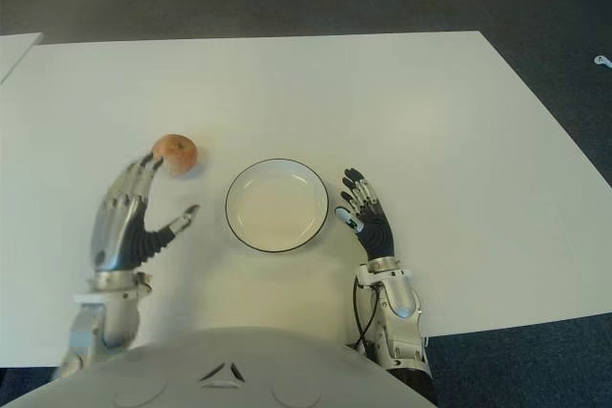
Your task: Put the apples into the plate.
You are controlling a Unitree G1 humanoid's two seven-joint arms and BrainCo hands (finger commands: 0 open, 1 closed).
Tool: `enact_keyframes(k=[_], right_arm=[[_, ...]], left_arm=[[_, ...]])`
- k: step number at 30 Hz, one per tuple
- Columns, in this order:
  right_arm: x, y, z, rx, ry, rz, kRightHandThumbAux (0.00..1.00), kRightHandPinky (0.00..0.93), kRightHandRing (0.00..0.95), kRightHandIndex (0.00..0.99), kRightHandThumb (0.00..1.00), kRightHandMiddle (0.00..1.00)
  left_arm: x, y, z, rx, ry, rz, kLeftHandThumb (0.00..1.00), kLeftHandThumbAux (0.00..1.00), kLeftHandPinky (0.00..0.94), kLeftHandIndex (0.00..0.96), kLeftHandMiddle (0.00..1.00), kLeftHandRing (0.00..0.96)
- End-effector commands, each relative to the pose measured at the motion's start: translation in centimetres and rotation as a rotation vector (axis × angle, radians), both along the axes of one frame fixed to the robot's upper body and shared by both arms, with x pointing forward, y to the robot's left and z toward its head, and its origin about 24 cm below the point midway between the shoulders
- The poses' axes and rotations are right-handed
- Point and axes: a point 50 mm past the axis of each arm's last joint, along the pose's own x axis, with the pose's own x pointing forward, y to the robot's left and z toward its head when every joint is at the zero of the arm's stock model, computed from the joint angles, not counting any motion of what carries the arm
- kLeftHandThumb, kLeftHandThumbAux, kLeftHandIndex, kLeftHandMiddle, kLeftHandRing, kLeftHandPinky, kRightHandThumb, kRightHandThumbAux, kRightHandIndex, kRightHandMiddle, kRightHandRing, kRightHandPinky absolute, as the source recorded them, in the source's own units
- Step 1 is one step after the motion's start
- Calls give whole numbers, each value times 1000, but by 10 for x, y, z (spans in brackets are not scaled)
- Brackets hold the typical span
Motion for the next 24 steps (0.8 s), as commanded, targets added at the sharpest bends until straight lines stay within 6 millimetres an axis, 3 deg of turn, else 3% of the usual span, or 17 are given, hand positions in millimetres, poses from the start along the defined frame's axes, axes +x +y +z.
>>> enact_keyframes(k=[1, 6, 11, 24], right_arm=[[-14, 6, -30, 24, 182, -2, 561, 0, 0, 0, 110, 0], [-12, 6, -31, 24, 179, -6, 574, 0, 0, 0, 107, 0], [-12, 7, -32, 25, 176, -4, 581, 0, 0, 0, 105, 0], [-11, 9, -33, 8, 167, -2, 589, 0, 0, 0, 113, 0]], left_arm=[[21, 9, 26, 250, -7, -23, 274, 382, 0, 41, 0, 0], [36, 13, 30, 311, 23, -36, 317, 365, 0, 43, 0, 0], [66, 20, 32, 381, 75, -69, 327, 355, 0, 35, 0, 0], [97, 33, 31, 531, 209, -171, 303, 331, 0, 29, 0, 0]])
